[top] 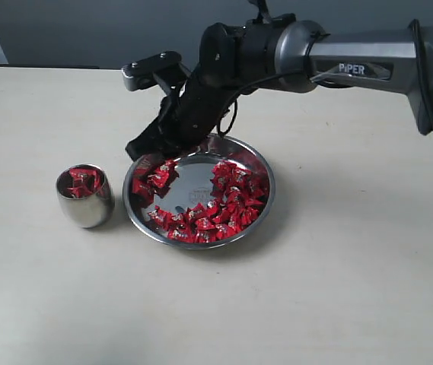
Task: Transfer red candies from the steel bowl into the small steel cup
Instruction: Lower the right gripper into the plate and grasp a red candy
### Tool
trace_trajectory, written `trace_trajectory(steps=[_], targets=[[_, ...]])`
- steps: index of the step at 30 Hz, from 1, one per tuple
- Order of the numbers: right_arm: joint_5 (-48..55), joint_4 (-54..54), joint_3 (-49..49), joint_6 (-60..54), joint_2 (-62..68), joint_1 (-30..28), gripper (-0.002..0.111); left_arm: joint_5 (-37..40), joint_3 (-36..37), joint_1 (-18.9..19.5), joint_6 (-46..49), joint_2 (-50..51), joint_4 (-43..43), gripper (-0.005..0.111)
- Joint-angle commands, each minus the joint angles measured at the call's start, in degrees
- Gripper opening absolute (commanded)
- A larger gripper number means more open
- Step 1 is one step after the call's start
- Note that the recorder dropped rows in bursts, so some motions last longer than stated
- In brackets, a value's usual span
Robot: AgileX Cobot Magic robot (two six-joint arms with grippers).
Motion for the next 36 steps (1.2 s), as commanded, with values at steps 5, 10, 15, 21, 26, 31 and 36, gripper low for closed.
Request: trace_trajectory(steps=[5,10,15,21,26,31,36], targets=[[-2.17,-0.14,0.04,0.76,3.35,-0.89,0.034,0.01,0.14,-0.1,-0.13,-0.26,0.04,0.0],[-4.49,0.24,0.04,0.76,4.55,-0.89,0.047,0.01,0.14,-0.1,-0.13,-0.26,0.04,0.0],[-7.08,0.24,0.04,1.97,4.67,-0.89,0.049,0.01,0.14,-0.1,-0.13,-0.26,0.04,0.0],[-8.57,0.24,0.04,4.64,5.58,-0.89,0.045,0.01,0.14,-0.1,-0.13,-0.26,0.04,0.0],[-8.68,-0.04,0.04,6.87,7.16,-0.89,0.045,0.01,0.14,-0.1,-0.13,-0.26,0.04,0.0],[-10.28,0.25,0.04,8.62,7.98,-0.89,0.045,0.01,0.14,-0.1,-0.13,-0.26,0.04,0.0],[-10.4,-0.08,0.04,9.53,7.98,-0.89,0.045,0.01,0.14,-0.1,-0.13,-0.26,0.04,0.0]])
